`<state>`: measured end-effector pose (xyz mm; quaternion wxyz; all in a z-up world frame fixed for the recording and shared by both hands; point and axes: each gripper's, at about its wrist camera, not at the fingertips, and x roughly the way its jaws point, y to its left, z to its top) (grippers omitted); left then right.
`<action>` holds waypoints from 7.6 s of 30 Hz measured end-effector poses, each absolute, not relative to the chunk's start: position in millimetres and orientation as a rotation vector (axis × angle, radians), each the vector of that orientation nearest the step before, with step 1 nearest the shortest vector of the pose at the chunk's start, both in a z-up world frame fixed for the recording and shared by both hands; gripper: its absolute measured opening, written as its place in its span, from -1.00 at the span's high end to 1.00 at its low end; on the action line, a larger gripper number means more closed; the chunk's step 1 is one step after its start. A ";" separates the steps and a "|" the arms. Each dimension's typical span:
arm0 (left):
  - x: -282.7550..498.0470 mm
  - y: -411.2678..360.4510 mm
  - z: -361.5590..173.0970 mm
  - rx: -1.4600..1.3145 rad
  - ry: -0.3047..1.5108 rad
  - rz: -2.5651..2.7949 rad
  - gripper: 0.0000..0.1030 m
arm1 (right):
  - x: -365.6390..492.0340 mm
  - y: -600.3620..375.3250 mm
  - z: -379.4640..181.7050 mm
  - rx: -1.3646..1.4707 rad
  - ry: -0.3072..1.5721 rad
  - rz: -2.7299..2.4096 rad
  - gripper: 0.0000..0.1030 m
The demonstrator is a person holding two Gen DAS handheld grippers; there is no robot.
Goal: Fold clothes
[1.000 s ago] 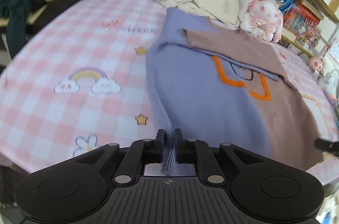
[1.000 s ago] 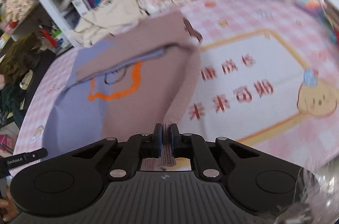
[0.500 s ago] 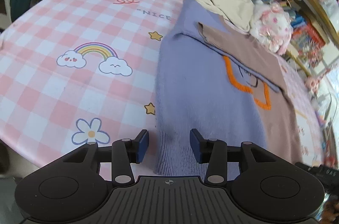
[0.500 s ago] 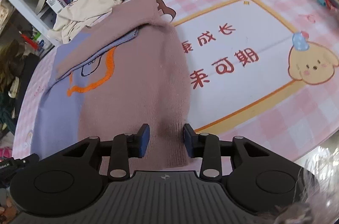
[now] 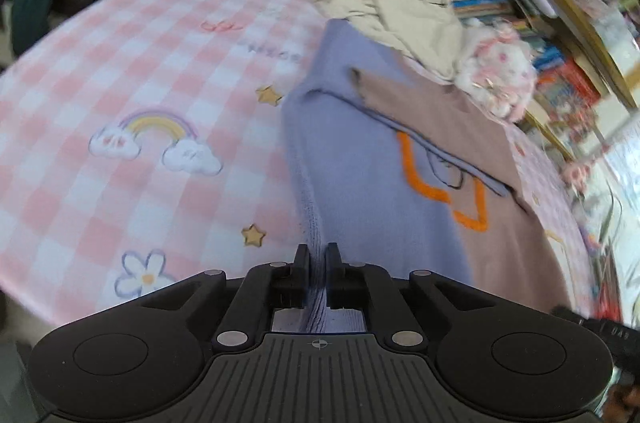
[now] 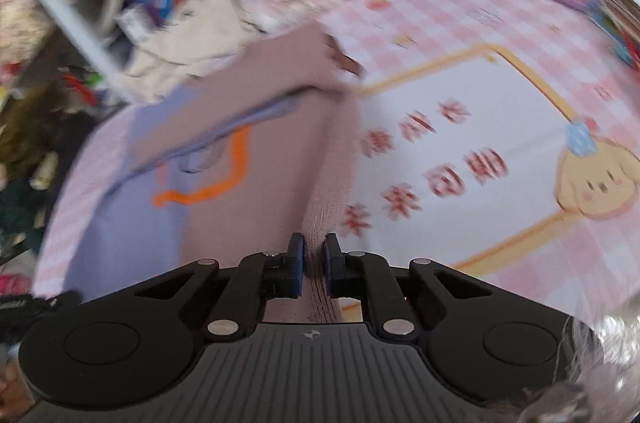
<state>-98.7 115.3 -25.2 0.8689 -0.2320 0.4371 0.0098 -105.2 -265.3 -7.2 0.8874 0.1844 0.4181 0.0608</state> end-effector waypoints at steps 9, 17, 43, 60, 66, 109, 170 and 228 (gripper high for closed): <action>-108.2 131.1 -54.3 -0.641 0.986 0.021 0.75 | -98.2 -282.6 -32.9 0.484 0.996 0.109 0.64; -110.1 136.0 -61.2 -0.750 0.951 0.028 0.76 | -96.8 -283.1 -37.8 0.502 1.006 0.157 0.79; -201.9 81.6 -36.6 -0.838 0.906 -0.019 0.93 | -176.9 -362.5 -11.0 0.577 0.974 0.243 0.82; -245.7 61.7 -27.0 -0.958 0.854 -0.022 0.93 | -217.6 -396.4 -5.1 0.670 0.976 0.310 0.82; -208.0 77.5 2.2 -1.024 0.711 -0.059 0.93 | -178.8 -399.9 37.8 0.714 0.820 0.355 0.82; 31.9 88.7 -10.2 -0.347 0.806 -0.002 -0.07 | 64.5 -339.0 16.1 0.206 0.777 0.060 -0.10; -87.4 -49.6 -4.5 -0.311 0.794 0.286 0.01 | 14.4 -394.2 -12.1 0.112 0.988 0.400 0.13; -51.6 148.0 -66.7 -0.945 0.660 0.278 0.39 | 35.3 -264.4 -27.1 0.060 1.002 0.359 0.62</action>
